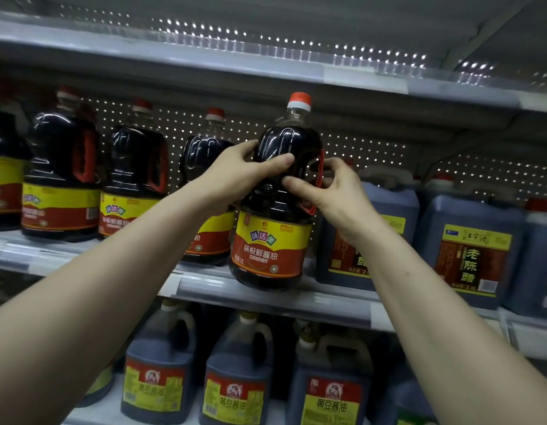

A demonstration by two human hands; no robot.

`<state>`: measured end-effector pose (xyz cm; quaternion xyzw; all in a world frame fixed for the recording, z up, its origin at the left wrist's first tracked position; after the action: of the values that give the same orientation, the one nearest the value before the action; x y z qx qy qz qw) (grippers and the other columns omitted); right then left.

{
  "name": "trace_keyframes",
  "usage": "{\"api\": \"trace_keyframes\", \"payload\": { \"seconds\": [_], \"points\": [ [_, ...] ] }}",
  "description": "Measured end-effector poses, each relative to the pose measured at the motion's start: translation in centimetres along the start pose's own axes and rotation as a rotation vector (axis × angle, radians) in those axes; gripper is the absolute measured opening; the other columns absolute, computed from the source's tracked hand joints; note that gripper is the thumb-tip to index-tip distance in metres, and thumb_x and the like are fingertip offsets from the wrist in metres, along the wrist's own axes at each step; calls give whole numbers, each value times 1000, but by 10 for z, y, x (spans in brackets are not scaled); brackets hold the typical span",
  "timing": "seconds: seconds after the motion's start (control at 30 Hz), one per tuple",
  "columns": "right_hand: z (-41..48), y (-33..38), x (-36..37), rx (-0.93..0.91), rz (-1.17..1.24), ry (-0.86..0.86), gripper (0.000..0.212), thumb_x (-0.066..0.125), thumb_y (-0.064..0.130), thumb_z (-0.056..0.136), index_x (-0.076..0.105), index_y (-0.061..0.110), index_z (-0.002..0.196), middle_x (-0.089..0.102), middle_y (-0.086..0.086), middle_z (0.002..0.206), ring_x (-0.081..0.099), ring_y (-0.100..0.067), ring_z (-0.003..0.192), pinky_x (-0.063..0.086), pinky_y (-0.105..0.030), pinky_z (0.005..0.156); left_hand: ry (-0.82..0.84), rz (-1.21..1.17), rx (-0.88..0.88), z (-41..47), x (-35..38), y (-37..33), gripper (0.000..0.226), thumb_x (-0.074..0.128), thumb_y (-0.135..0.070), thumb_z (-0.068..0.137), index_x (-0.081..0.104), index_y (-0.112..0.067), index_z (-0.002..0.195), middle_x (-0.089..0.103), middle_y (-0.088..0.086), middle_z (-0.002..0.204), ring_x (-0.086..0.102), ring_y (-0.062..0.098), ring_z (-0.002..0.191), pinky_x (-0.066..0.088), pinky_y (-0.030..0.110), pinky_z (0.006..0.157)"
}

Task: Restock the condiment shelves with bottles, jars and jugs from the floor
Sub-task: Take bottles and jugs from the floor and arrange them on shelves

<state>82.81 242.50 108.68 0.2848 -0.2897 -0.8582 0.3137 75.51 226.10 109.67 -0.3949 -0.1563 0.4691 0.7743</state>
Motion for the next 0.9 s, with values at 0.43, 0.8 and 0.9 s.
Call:
{"api": "trace_keyframes", "payload": {
  "seconds": [0.43, 0.8, 0.9],
  "points": [
    [23, -16, 22, 28, -83, 15, 89, 84, 61, 58, 51, 21, 130, 67, 2, 119, 65, -18, 110, 56, -45, 93, 11, -9, -21, 23, -12, 33, 13, 70, -29, 90, 58, -35, 93, 69, -31, 69, 65, -13, 66, 46, 6, 47],
    [26, -34, 26, 99, -15, -17, 72, 84, 44, 75, 52, 18, 134, 66, 3, 123, 63, -15, 113, 54, -43, 99, -114, 156, 45, 23, -8, 64, 46, 71, -41, 87, 57, -31, 130, 68, -7, 115, 63, 11, 112, 50, 39, 103],
    [26, -31, 27, 100, -26, -11, 71, 84, 44, 76, 52, 20, 133, 65, 3, 124, 62, -15, 114, 53, -43, 100, -103, 178, 26, 19, -9, 65, 57, 67, -43, 89, 50, -27, 140, 63, -8, 127, 57, 11, 121, 45, 40, 108]
  ]
}}
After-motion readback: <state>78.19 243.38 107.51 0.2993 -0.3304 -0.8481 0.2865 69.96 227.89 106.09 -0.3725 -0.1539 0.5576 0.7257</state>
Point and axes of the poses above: each hand's wrist, its own z-axis towards the middle knuckle, its own x-axis out of the palm, y = z × x, the point moved 4 cm from there along z, towards the middle knuckle
